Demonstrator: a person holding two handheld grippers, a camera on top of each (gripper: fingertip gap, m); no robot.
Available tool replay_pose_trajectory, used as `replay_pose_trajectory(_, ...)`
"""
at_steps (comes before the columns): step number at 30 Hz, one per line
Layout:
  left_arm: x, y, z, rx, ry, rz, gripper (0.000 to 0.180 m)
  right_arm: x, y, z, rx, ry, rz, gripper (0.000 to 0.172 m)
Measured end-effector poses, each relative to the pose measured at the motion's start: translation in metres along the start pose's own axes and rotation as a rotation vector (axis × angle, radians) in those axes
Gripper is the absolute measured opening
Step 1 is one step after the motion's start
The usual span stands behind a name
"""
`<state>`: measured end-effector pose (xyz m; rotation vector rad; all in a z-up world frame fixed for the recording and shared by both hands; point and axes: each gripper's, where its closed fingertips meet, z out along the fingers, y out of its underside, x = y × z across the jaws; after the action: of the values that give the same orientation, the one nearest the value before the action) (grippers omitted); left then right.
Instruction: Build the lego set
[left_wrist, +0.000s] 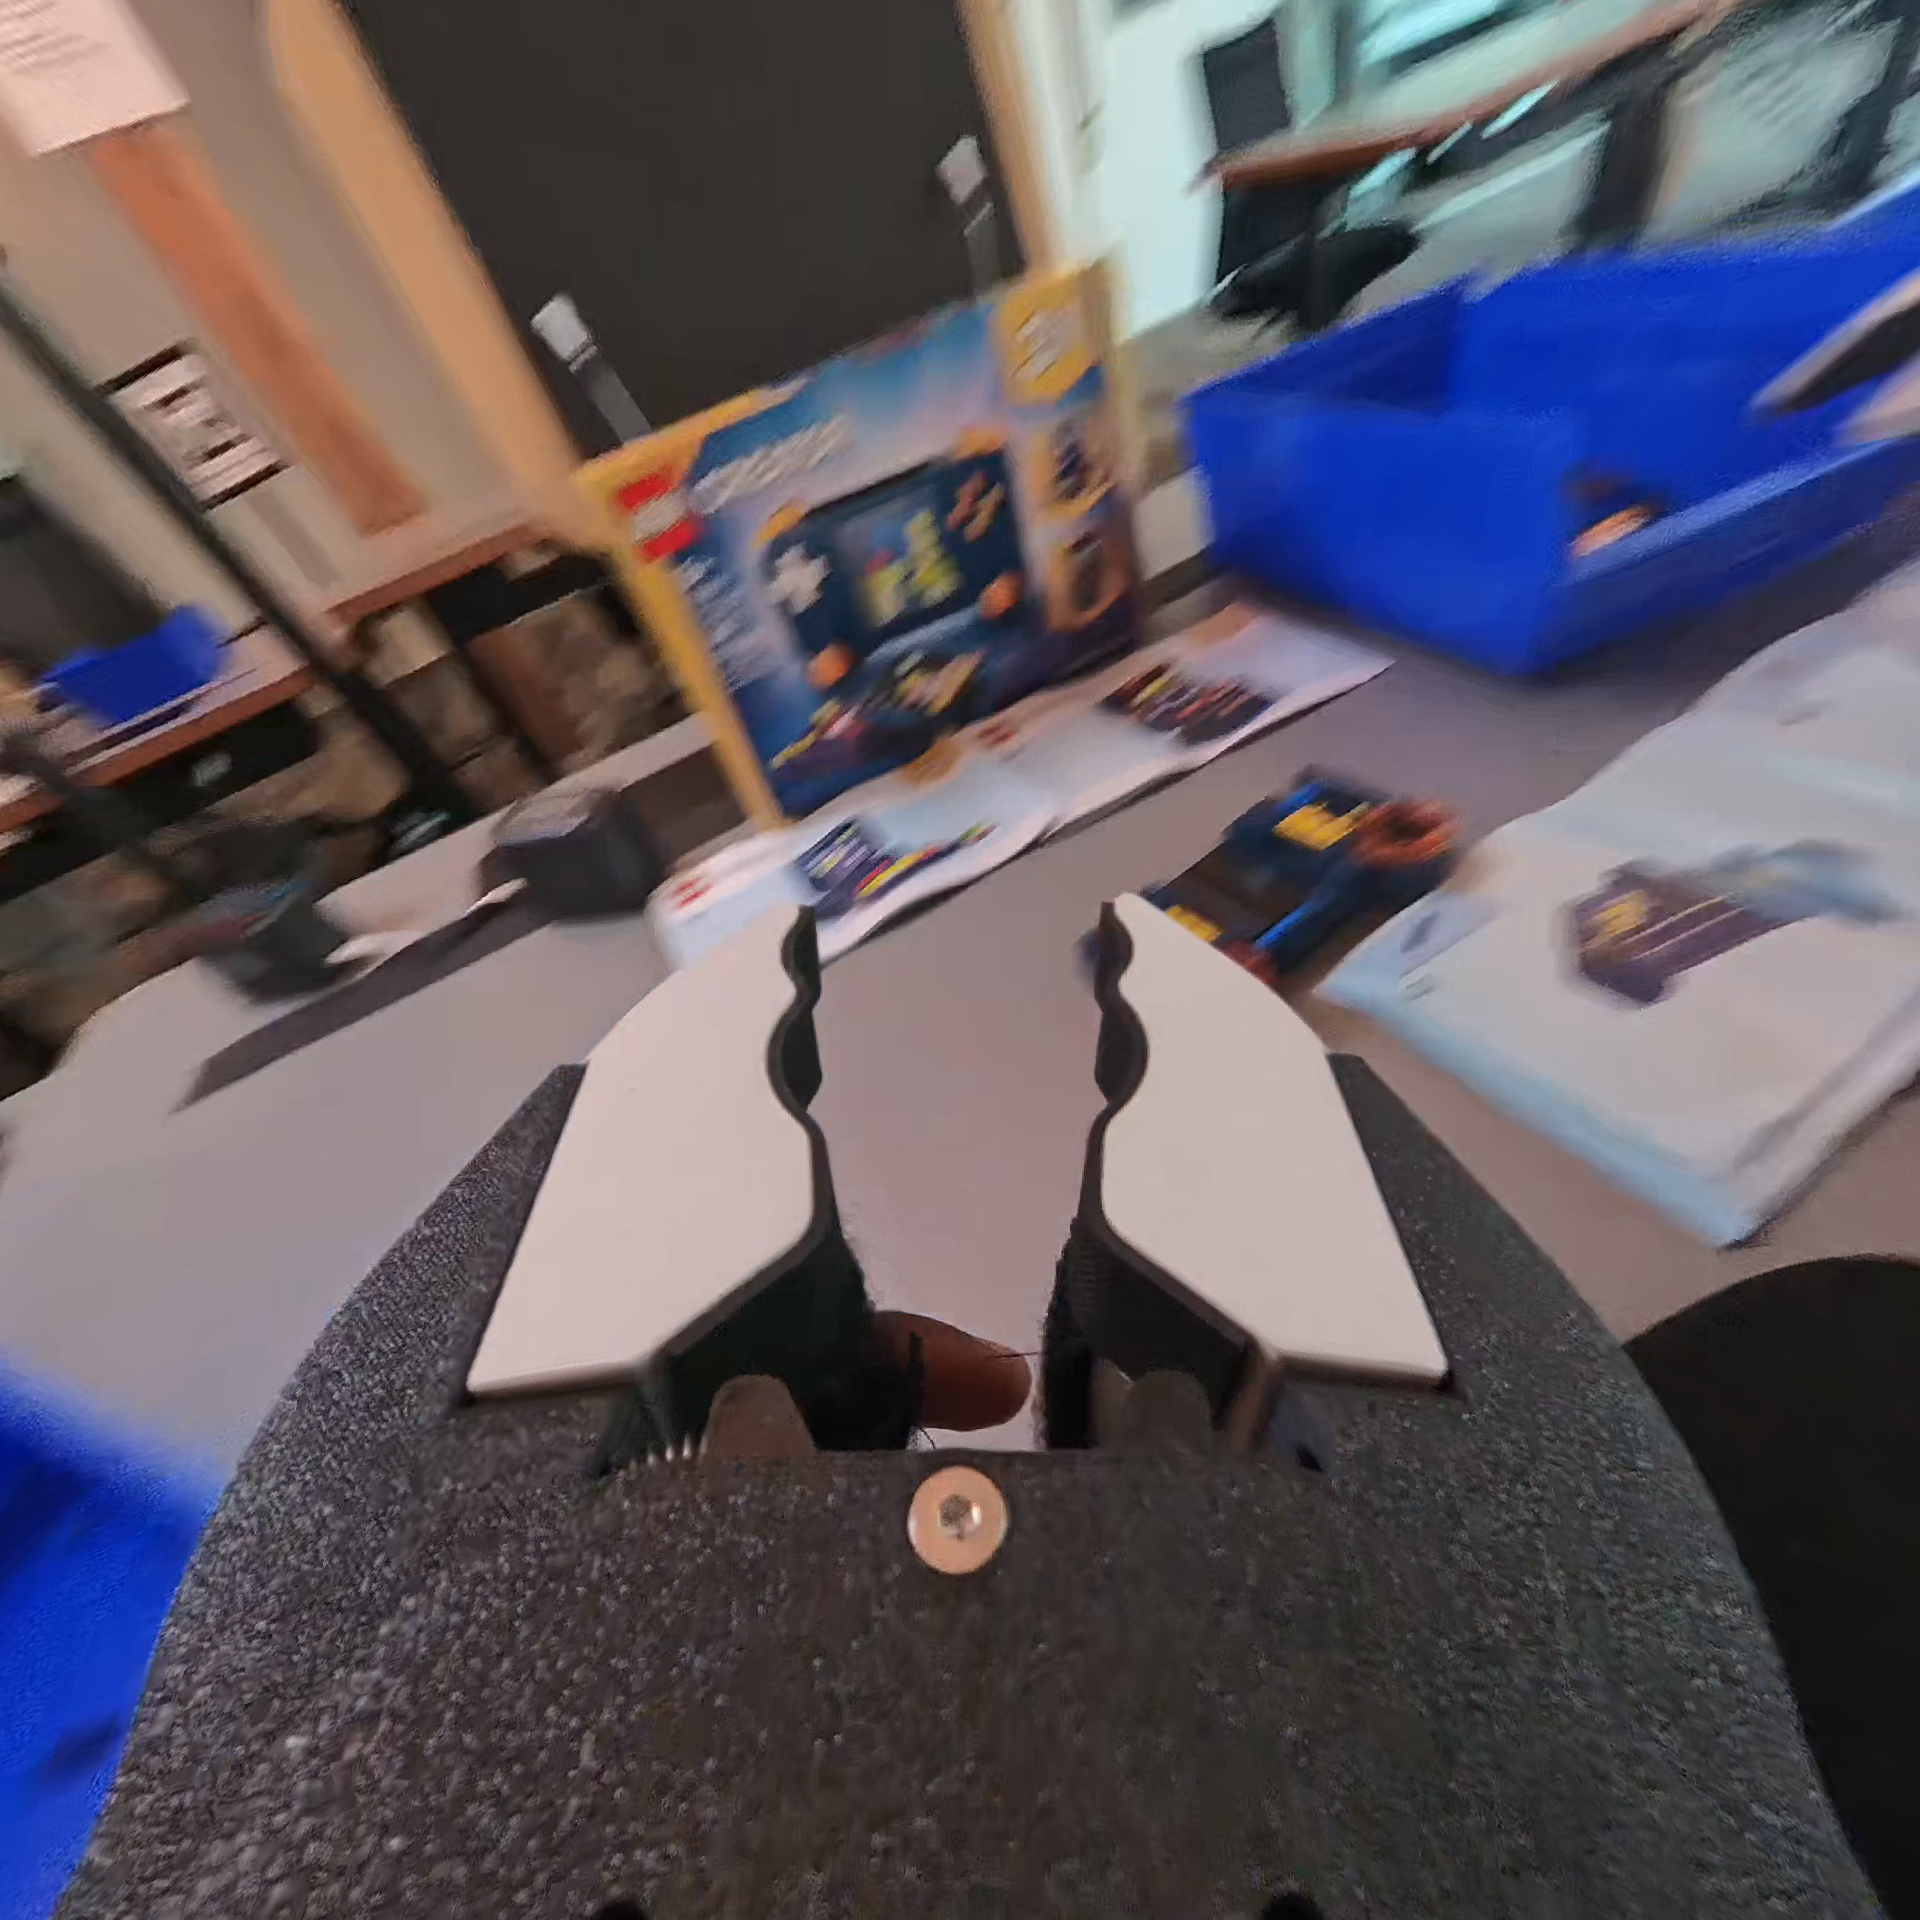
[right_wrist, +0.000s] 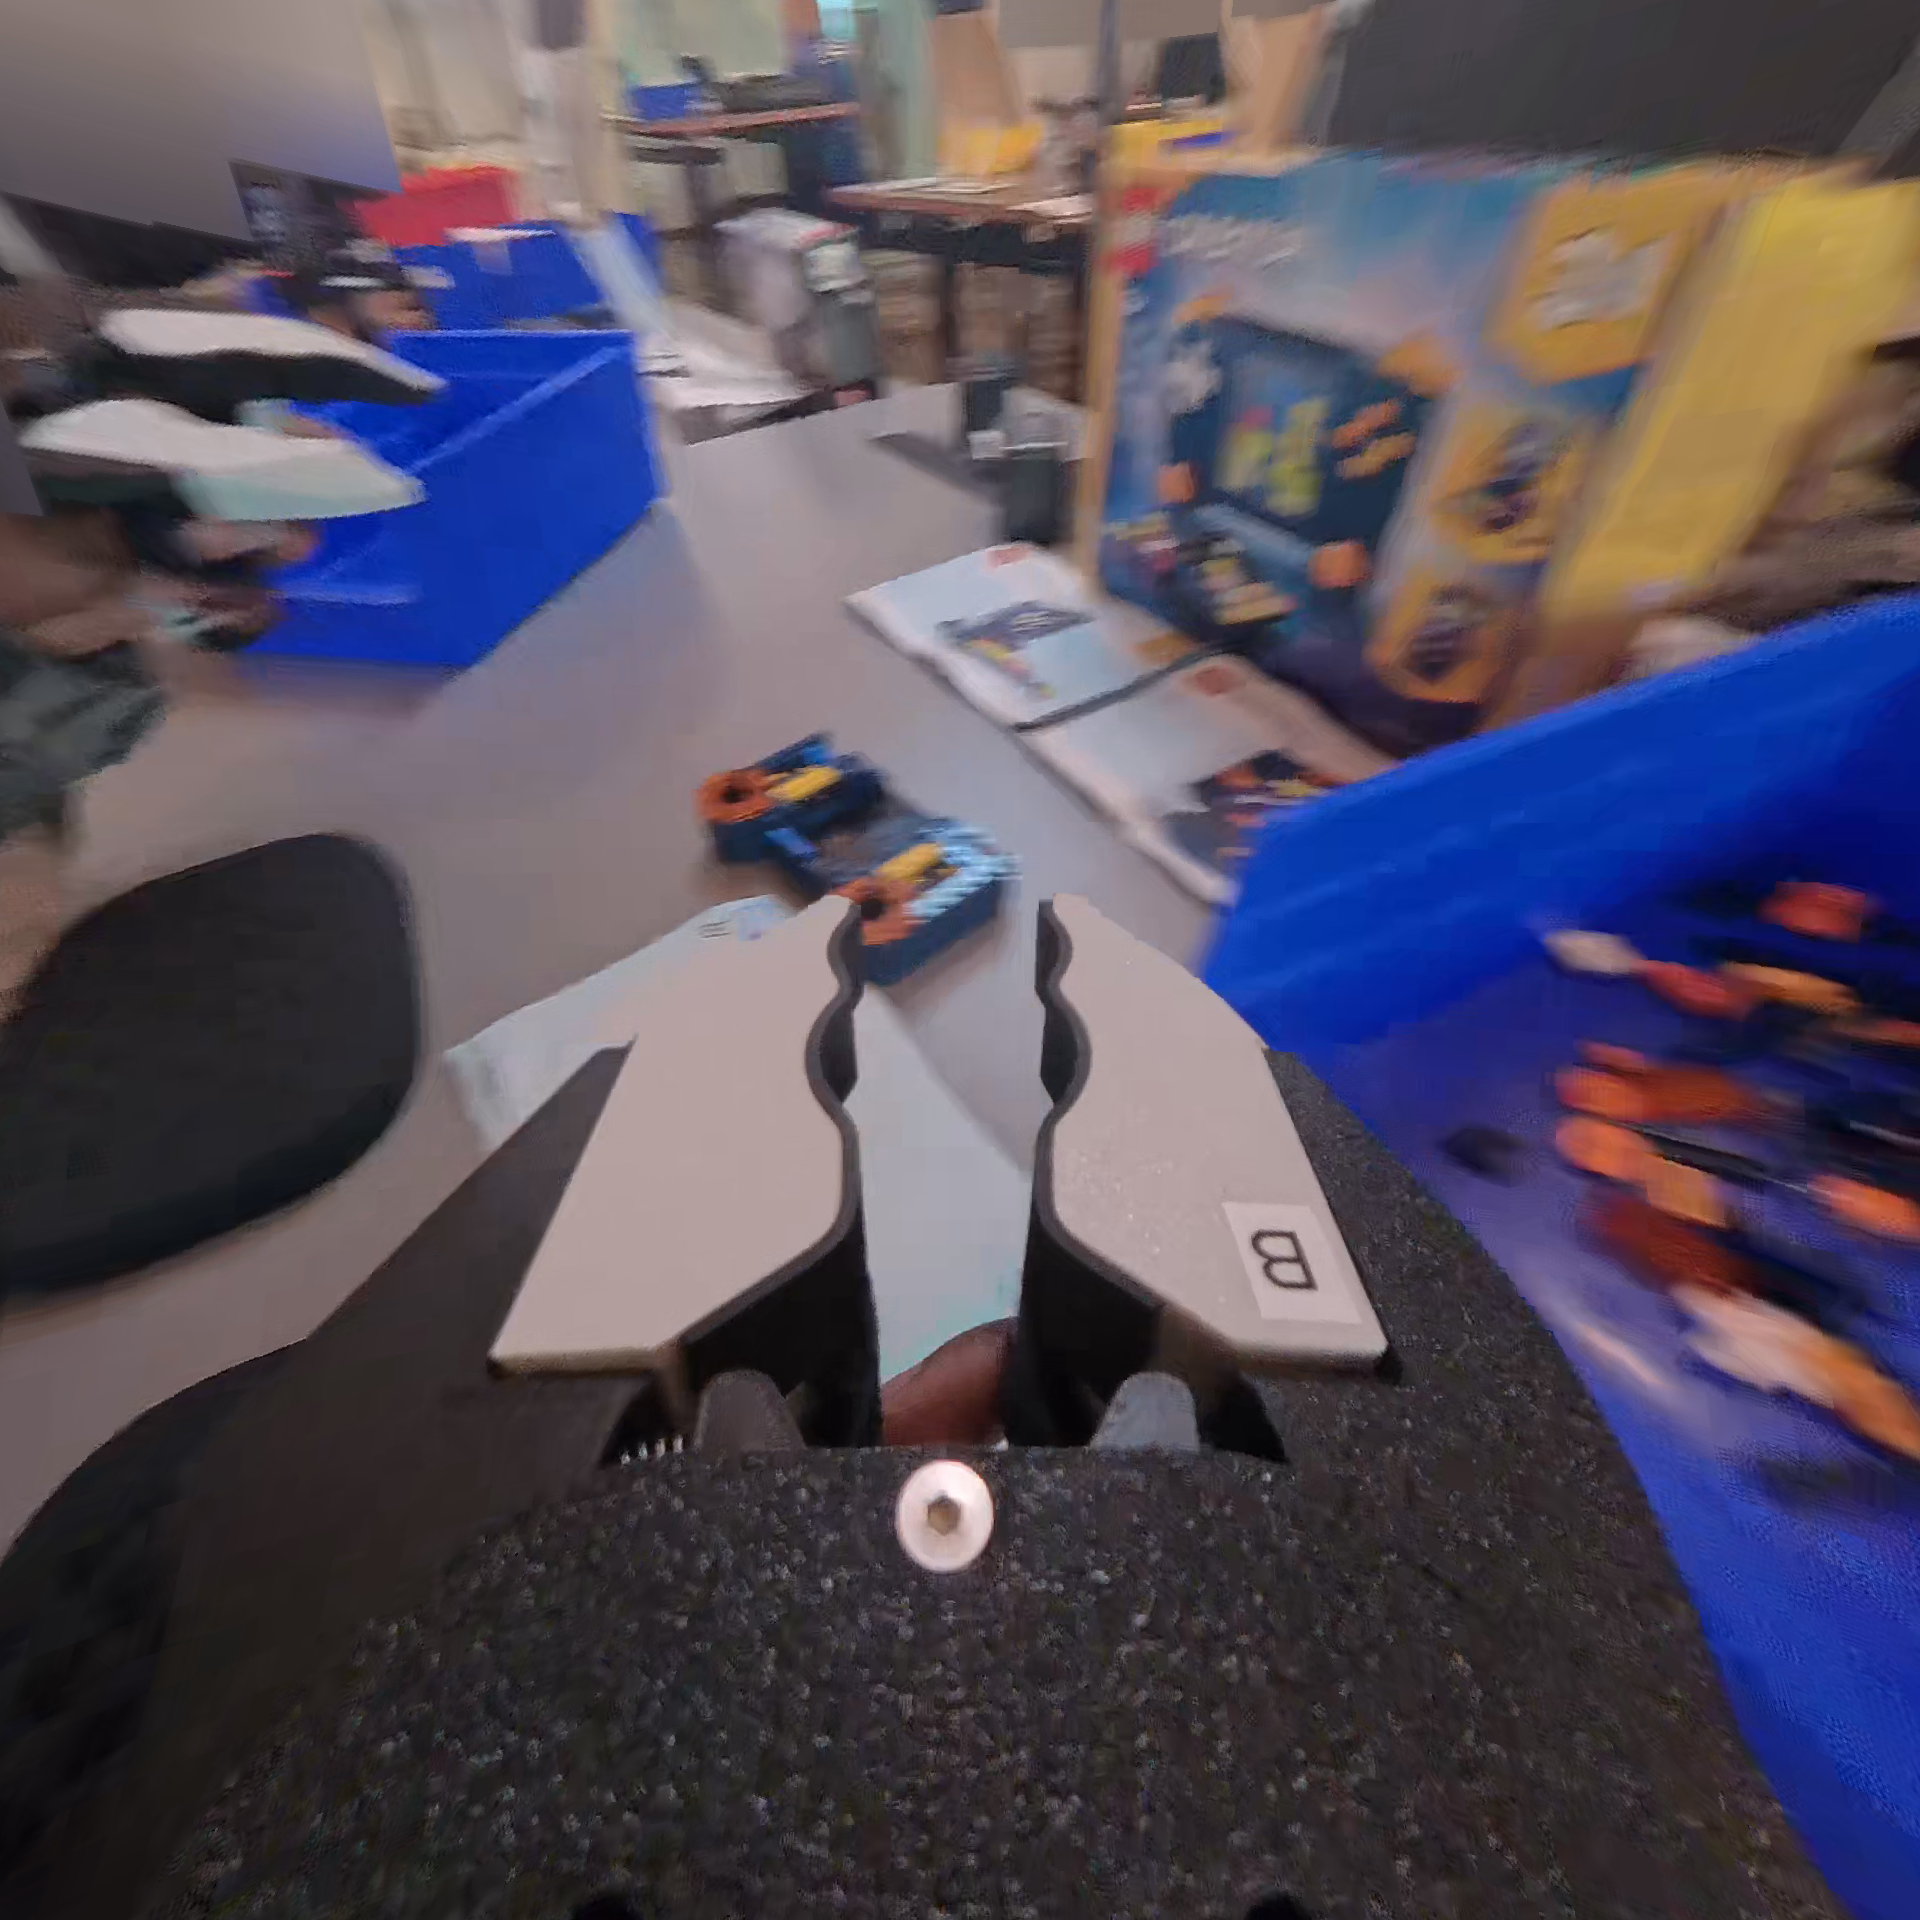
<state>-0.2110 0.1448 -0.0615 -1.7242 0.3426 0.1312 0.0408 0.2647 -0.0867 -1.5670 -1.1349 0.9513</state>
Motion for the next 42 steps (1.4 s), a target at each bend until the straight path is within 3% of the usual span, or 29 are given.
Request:
replay_pose_trajectory(2,0.03,-0.027,0.015,0.115,0.159,-0.052,0.045,0.047,-0.018,-0.024,-0.016,0.203,-0.016,0.032)
replay_pose_trajectory(4,0.06,-0.048,0.031,0.196,0.324,-0.124,0.042,0.081,-0.035,-0.04,-0.08,0.294,-0.033,0.027)
replay_pose_trajectory(6,0.081,-0.061,0.049,0.233,0.439,-0.148,0.04,0.096,-0.039,-0.038,-0.243,0.22,-0.146,0.016)
replay_pose_trajectory(10,0.094,-0.066,0.09,0.291,0.458,-0.114,0.039,0.132,0.001,-0.013,-0.763,-0.051,-0.512,0.007)
replay_pose_trajectory(13,0.097,-0.051,0.106,0.335,0.452,-0.164,0.037,0.181,0.045,0.0,-1.097,-0.155,-0.63,0.003)
replay_pose_trajectory(15,0.1,-0.036,0.106,0.335,0.491,-0.238,0.035,0.205,0.069,0.005,-1.218,-0.207,-0.684,0.009)
replay_pose_trajectory(19,0.105,-0.012,0.102,0.347,0.546,-0.196,0.032,0.217,0.092,0.024,-1.187,-0.29,-0.716,0.014)
replay_pose_trajectory(27,0.109,-0.013,0.101,0.349,0.599,-0.224,0.032,0.213,0.105,0.031,-1.157,-0.369,-0.678,0.011)
replay_pose_trajectory(38,0.094,-0.014,0.102,0.373,0.552,-0.283,0.03,0.207,0.104,0.033,-1.15,-0.377,-0.54,0.008)
replay_pose_trajectory(42,0.079,-0.013,0.105,0.386,0.464,-0.278,0.03,0.212,0.094,0.03,-1.107,-0.282,-0.607,0.008)
